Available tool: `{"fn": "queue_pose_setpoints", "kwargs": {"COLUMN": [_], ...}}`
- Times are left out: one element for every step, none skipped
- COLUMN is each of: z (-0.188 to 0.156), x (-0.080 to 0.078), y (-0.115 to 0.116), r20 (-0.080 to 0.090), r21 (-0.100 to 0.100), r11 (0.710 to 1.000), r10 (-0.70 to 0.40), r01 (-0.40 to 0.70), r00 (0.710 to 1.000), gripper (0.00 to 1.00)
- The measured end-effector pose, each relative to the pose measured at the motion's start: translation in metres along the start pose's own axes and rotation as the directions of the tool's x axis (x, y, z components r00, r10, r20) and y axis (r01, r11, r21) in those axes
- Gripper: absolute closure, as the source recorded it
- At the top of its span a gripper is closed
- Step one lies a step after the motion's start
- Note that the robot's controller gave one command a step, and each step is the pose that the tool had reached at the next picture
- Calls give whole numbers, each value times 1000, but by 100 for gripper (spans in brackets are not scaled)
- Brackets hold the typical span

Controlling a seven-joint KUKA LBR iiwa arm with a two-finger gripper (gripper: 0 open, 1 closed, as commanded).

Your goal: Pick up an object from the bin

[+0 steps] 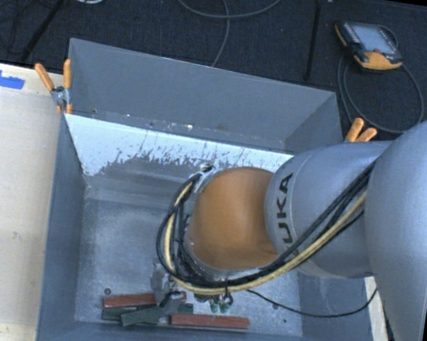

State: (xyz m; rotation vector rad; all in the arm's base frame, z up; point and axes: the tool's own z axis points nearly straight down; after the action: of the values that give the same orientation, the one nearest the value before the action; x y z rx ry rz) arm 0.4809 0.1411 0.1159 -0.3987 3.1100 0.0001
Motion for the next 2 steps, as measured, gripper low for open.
{"fn": "queue_pose_setpoints", "kwargs": {"z": [-1,-11], "x": [-4,-1], "y": [4,47], "r20": [-10,-9], "r21": [0,-1], "r11": [1000,999], "r10": [1,-54], "r01": [-1,54], "r00": [1000,999], "gripper": [100,0]}}
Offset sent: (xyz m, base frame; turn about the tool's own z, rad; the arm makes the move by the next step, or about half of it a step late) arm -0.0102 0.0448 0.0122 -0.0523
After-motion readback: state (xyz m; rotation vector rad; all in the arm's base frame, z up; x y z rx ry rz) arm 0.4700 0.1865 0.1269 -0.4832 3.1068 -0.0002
